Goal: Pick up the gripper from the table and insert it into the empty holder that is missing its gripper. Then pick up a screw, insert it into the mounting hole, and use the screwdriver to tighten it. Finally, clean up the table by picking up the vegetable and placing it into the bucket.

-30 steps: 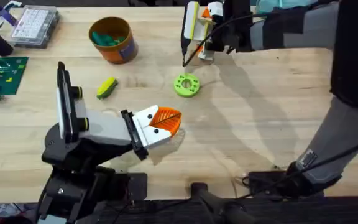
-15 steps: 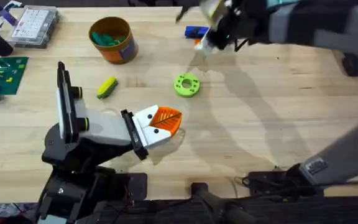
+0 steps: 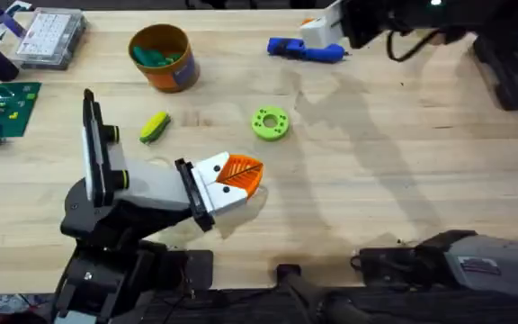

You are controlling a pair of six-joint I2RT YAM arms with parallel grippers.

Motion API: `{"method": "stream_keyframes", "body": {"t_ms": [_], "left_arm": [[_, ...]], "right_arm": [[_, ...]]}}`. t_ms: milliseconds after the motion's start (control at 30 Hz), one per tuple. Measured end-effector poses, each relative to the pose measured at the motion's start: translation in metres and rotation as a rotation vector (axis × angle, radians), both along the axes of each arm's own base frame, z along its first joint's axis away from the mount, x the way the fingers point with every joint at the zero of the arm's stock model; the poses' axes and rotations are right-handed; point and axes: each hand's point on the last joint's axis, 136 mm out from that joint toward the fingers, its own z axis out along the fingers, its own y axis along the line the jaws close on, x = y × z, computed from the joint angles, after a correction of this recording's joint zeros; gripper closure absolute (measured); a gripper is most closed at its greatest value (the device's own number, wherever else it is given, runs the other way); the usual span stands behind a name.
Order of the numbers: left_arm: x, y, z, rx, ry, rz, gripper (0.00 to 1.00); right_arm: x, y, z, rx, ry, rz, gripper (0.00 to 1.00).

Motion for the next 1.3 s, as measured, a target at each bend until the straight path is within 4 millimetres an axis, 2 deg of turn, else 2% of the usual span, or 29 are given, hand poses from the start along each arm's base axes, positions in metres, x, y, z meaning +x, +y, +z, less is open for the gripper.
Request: {"method": "stream_keyframes", "body": {"t_ms": [133, 167, 233, 267, 433, 467, 500, 767, 967, 1033, 1200, 1300], "left_arm": [[0.000, 0.000, 0.000, 0.000, 0.000, 0.000, 0.984], [0.000, 0.000, 0.000, 0.000, 0.000, 0.000, 0.984], [0.000, 0.000, 0.000, 0.000, 0.000, 0.000, 0.984], [0.000, 0.000, 0.000, 0.001, -0.004, 0.000, 0.945], [0.000, 0.000, 0.000, 0.002, -0.003, 0.001, 0.196], [0.001, 0.000, 0.000, 0.002, -0.004, 0.004, 0.081], [0.002, 0.001, 0.000, 0.004, -0.009, 0.011, 0.032], [0.022, 0.012, 0.001, 0.009, -0.004, 0.145, 0.014], [0.023, 0.029, -0.003, 0.056, 0.215, 0.277, 0.015], [0.021, 0.037, 0.007, 0.081, 0.273, 0.335, 0.015], [0.025, 0.055, 0.061, 0.144, 0.329, 0.458, 0.014], [0.029, 0.064, 0.075, 0.237, 0.416, 0.505, 0.014]], "right_arm": [[-0.019, -0.007, 0.014, 0.048, 0.028, -0.042, 0.005], [-0.033, -0.011, 0.018, 0.073, 0.057, -0.066, 0.005], [-0.042, -0.014, 0.018, 0.078, 0.080, -0.076, 0.005], [-0.045, -0.015, 0.018, 0.079, 0.091, -0.080, 0.006], [-0.056, -0.019, 0.010, 0.069, 0.146, -0.091, 0.005], [-0.058, -0.020, 0.008, 0.066, 0.157, -0.093, 0.006], [-0.059, -0.020, 0.006, 0.065, 0.164, -0.095, 0.006], [-0.062, -0.021, 0.003, 0.060, 0.185, -0.099, 0.006], [-0.062, -0.021, 0.003, 0.060, 0.185, -0.099, 0.007], [-0.062, -0.021, 0.003, 0.060, 0.185, -0.099, 0.006], [-0.063, -0.021, 0.002, 0.059, 0.188, -0.099, 0.005], [-0.065, -0.022, 0.000, 0.055, 0.199, -0.100, 0.005]]}}
